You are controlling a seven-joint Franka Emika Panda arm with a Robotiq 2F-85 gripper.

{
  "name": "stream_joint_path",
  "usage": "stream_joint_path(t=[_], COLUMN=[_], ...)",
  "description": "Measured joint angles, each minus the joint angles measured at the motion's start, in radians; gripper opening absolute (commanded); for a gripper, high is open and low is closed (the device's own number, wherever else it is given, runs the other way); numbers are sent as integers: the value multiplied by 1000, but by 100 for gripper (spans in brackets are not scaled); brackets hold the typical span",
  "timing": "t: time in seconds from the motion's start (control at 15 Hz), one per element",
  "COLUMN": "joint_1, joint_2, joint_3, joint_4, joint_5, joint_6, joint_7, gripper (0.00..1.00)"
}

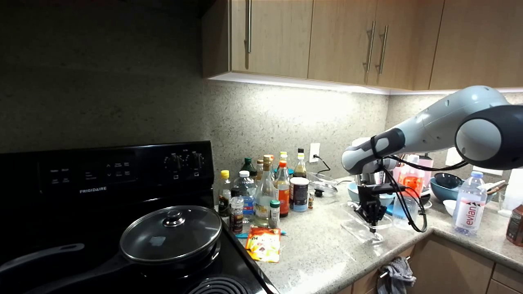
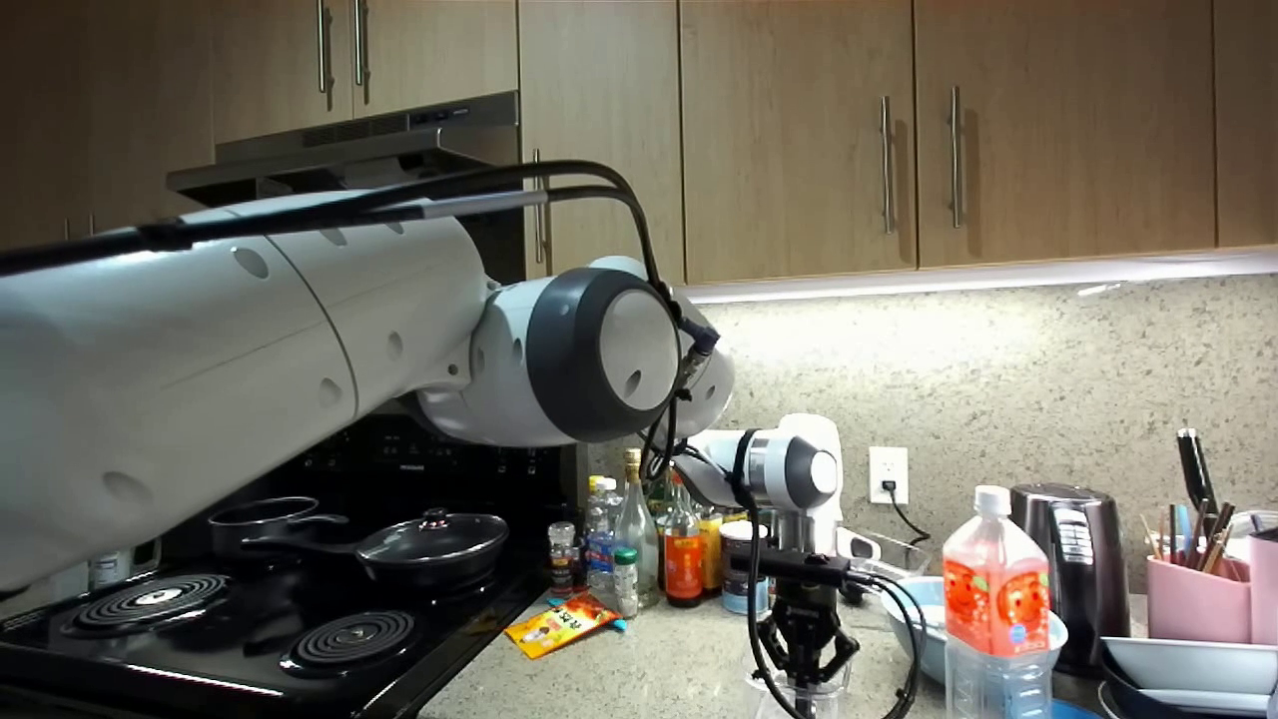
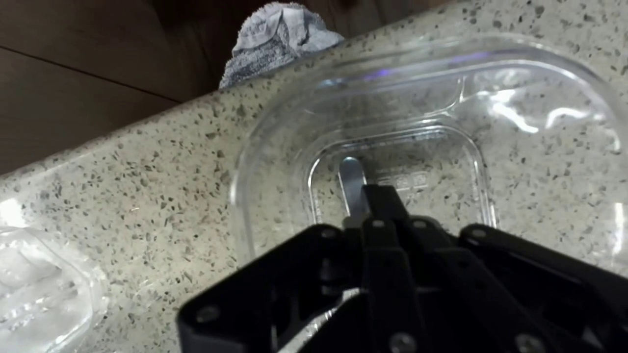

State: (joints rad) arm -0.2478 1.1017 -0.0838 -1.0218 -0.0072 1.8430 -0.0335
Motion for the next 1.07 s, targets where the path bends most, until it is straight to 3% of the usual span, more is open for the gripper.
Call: stream_joint_path(t=[0.13,0.33,0.8,0.87,1.07], joint_1=[0,13,140,154,159], joint_2=[0,-2,-90,-103,-104], joint_3=[0,-2,-37,-43,-42], joint_4=[1,0,-78,-94,-95], joint_5=[0,-7,-61,-65,-65], joint_6=[0,45,463,502,505], joint_7=[0,5,42,50,52], gripper=[32,51,96,77,96])
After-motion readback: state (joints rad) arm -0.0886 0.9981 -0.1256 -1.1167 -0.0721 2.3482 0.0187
